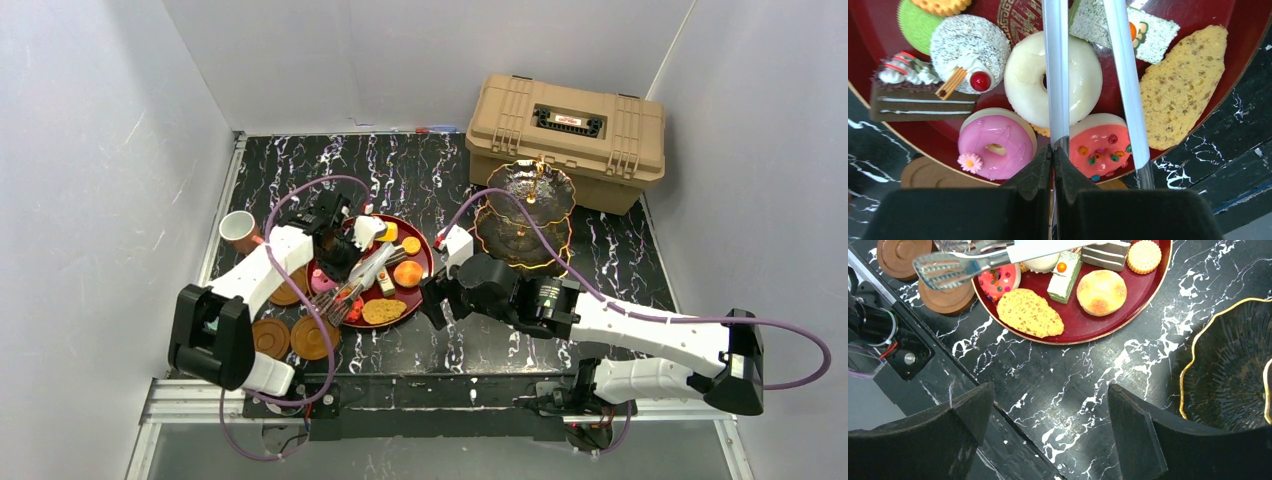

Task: Serve the afternoon tea
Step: Pick up the clamp from the tray, then adjust the clamp.

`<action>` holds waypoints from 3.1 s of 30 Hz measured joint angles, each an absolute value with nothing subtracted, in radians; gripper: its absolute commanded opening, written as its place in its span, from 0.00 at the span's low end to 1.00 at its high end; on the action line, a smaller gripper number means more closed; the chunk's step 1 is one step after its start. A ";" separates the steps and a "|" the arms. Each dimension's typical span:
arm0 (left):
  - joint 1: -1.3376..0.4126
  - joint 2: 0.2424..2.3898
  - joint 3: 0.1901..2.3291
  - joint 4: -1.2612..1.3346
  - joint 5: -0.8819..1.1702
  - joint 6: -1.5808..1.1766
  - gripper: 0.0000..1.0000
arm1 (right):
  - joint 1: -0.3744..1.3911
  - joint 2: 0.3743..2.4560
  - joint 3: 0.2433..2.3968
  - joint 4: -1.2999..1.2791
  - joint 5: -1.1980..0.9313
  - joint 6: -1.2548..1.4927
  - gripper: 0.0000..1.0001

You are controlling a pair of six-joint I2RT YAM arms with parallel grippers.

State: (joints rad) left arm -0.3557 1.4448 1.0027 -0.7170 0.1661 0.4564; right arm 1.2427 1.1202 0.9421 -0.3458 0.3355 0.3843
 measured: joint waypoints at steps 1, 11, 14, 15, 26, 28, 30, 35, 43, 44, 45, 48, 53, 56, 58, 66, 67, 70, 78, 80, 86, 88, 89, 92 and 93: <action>-0.358 1.431 1.003 -0.718 0.164 0.463 0.00 | 1.239 1.120 0.942 -0.347 0.333 0.374 0.93; -0.396 1.073 1.044 -0.818 0.266 0.695 0.00 | 1.072 1.085 1.002 -0.355 0.062 0.230 0.98; -0.402 0.915 1.052 -0.860 0.342 0.807 0.00 | 0.996 1.061 1.029 -0.336 -0.093 0.224 0.98; -0.403 0.869 1.058 -0.878 0.363 0.840 0.00 | 0.984 1.055 1.046 -0.324 -0.153 0.224 0.98; -0.410 0.837 1.314 -1.004 0.556 0.728 0.00 | 0.985 1.044 1.032 0.019 -0.493 0.319 0.98; -0.410 0.837 1.328 -1.008 0.587 0.674 0.00 | 0.991 1.050 1.014 0.099 -0.506 0.347 0.98; -0.410 0.837 1.344 -1.015 0.614 0.632 0.00 | 1.006 1.061 1.010 0.170 -0.500 0.359 0.98; -0.410 0.846 1.405 -1.026 0.685 0.525 0.00 | 1.095 1.104 1.005 0.348 -0.467 0.361 0.98; -0.410 0.842 1.430 -1.026 0.776 0.434 0.00 | 1.180 1.171 0.942 0.561 -0.357 0.366 0.92; -0.410 0.838 1.427 -1.026 0.778 0.433 0.00 | 1.185 1.171 0.931 0.582 -0.341 0.368 0.90; -0.410 0.833 1.421 -1.025 0.778 0.432 0.00 | 1.191 1.173 0.925 0.600 -0.327 0.371 0.88; -0.410 0.816 1.405 -1.028 0.778 0.434 0.00 | 1.209 1.183 0.923 0.649 -0.295 0.382 0.86; -0.410 0.803 1.383 -1.018 0.760 0.435 0.00 | 1.248 1.220 0.923 0.723 -0.283 0.414 0.81; -0.410 0.796 1.371 -1.017 0.756 0.434 0.00 | 1.261 1.227 0.918 0.732 -0.253 0.415 0.70; -0.410 0.794 1.370 -1.016 0.759 0.434 0.00 | 1.266 1.227 0.918 0.733 -0.229 0.413 0.60; -0.412 0.789 1.370 -0.999 0.770 0.428 0.47 | 1.272 1.224 0.916 0.719 -0.130 0.390 0.42; -0.412 0.789 1.370 -0.994 0.767 0.420 0.64 | 1.273 1.220 0.911 0.716 -0.123 0.389 0.42; -0.408 0.788 1.371 -0.979 0.741 0.425 0.81 | 1.280 1.196 0.879 0.692 -0.112 0.384 0.41; -0.410 0.786 1.375 -0.976 0.714 0.421 0.91 | 1.284 1.135 0.866 0.542 0.006 0.293 0.33; -0.410 0.787 1.375 -0.976 0.713 0.418 0.91 | 1.283 1.126 0.866 0.513 0.042 0.269 0.33; -0.410 0.805 1.419 -0.956 0.688 0.396 0.79 | 1.283 1.142 0.866 0.448 0.069 0.229 0.32; -0.410 0.817 1.443 -0.919 0.651 0.387 0.74 | 1.283 1.153 0.866 0.432 0.068 0.226 0.32; -0.410 0.823 1.450 -0.892 0.622 0.384 0.73 | 1.283 1.158 0.866 0.424 0.067 0.224 0.32; -0.410 0.841 1.452 -0.837 0.559 0.380 0.71 | 1.283 1.171 0.866 0.411 0.057 0.220 0.32; -0.410 0.849 1.452 -0.827 0.549 0.378 0.71 | 1.283 1.176 0.866 0.410 0.052 0.219 0.33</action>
State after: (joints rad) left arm -0.4099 0.8494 1.4517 -0.8272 0.5491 0.3779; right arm 1.2831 1.1759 0.8661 0.4099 0.0521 0.2188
